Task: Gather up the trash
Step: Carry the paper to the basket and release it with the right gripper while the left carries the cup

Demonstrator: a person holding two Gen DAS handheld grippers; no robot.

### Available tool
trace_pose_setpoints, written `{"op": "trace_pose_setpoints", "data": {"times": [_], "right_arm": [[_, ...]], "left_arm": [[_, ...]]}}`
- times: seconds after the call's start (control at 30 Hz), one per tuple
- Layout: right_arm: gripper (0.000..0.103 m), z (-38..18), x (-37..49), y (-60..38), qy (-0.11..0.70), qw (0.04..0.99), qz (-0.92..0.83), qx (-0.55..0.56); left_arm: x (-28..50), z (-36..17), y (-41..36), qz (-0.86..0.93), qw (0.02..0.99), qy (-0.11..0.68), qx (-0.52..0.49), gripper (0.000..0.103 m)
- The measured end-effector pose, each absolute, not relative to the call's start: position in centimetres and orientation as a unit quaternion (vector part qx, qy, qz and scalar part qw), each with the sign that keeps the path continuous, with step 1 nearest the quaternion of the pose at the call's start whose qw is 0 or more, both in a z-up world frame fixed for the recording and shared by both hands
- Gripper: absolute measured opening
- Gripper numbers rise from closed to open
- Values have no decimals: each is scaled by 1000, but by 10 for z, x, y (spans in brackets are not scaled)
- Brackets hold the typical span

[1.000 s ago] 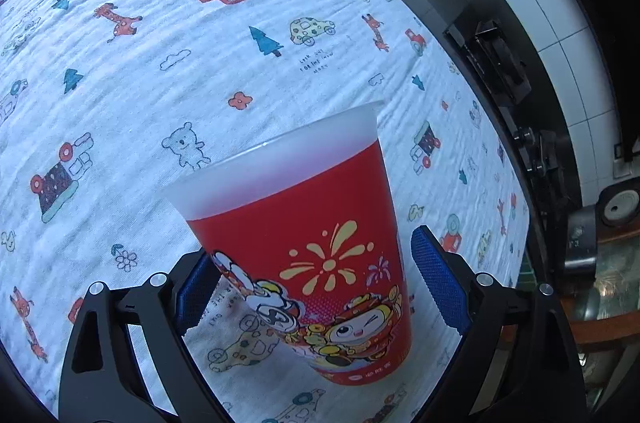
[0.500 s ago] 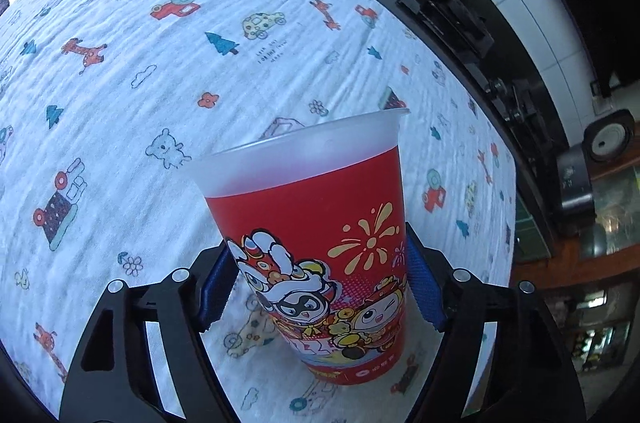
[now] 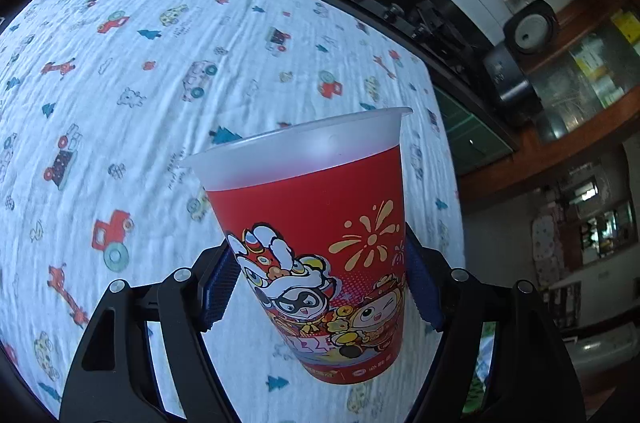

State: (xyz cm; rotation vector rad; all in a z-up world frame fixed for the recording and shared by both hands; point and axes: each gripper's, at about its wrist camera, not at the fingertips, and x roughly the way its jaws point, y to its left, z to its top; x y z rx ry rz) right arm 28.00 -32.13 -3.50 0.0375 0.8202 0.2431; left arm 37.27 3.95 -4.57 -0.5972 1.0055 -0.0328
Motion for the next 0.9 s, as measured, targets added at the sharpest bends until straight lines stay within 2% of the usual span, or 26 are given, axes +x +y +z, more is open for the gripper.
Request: {"op": "trace_pose_setpoints", "data": {"times": [0.47, 0.9], "right_arm": [[30, -38, 221, -418, 407, 912, 8, 44], [32, -47, 223, -484, 413, 906, -49, 84]], "left_arm": [[318, -27, -65, -139, 836, 488, -207, 73], [307, -12, -166, -215, 828, 495, -150, 73]]}}
